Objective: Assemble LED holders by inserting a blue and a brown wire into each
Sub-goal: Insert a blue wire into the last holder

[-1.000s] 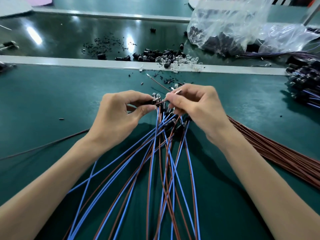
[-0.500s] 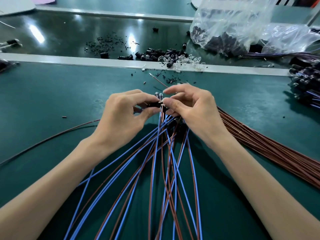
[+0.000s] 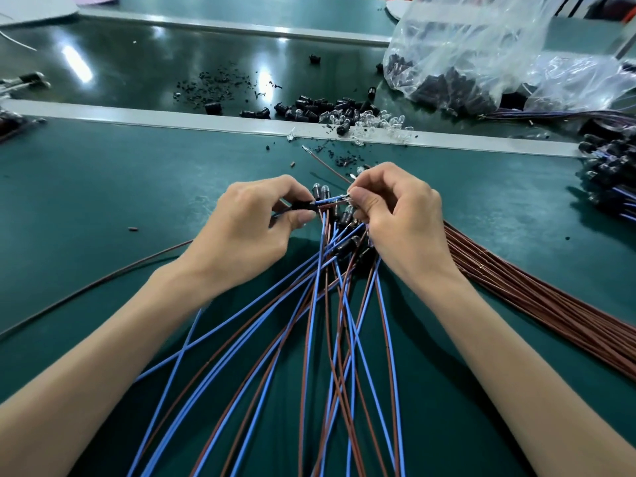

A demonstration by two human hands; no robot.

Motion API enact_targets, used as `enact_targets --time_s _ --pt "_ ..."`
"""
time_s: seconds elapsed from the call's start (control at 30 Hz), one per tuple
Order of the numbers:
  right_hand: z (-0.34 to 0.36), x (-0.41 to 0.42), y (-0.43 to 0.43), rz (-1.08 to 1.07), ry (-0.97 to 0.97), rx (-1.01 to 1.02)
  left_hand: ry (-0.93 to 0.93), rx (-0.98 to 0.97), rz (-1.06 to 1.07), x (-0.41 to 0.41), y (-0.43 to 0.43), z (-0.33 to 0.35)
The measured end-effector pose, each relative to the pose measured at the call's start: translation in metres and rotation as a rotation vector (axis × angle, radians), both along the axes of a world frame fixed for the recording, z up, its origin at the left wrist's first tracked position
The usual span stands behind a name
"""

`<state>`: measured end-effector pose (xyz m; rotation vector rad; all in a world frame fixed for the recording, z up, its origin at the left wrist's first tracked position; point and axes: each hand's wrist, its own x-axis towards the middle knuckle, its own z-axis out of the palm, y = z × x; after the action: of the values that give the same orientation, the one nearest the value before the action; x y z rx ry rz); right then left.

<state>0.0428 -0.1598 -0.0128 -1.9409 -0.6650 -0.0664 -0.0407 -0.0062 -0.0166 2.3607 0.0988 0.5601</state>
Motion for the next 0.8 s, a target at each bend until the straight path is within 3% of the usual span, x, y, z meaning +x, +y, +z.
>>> enact_targets --time_s 0.27,0.37,0.47,0.57,0.8 --pt "0.006 0.015 0.005 0.297 0.114 -0.041 -0.081 -0.152 -0.004 0.001 -0.010 -0.005" --pt "0.017 0.070 0.018 0.104 0.037 -0.058 -0.108 -0.149 0.027 0.003 -0.006 -0.010" --pt "0.018 0.132 0.042 -0.090 -0.149 -0.333 -0.100 -0.142 0.013 0.004 -0.008 -0.016" --pt "0.006 0.166 0.059 -0.079 -0.178 -0.589 -0.082 -0.123 -0.008 0.004 -0.010 -0.018" --pt "-0.004 0.162 0.066 -0.166 -0.194 -0.470 -0.087 -0.141 -0.001 0.004 -0.010 -0.016"
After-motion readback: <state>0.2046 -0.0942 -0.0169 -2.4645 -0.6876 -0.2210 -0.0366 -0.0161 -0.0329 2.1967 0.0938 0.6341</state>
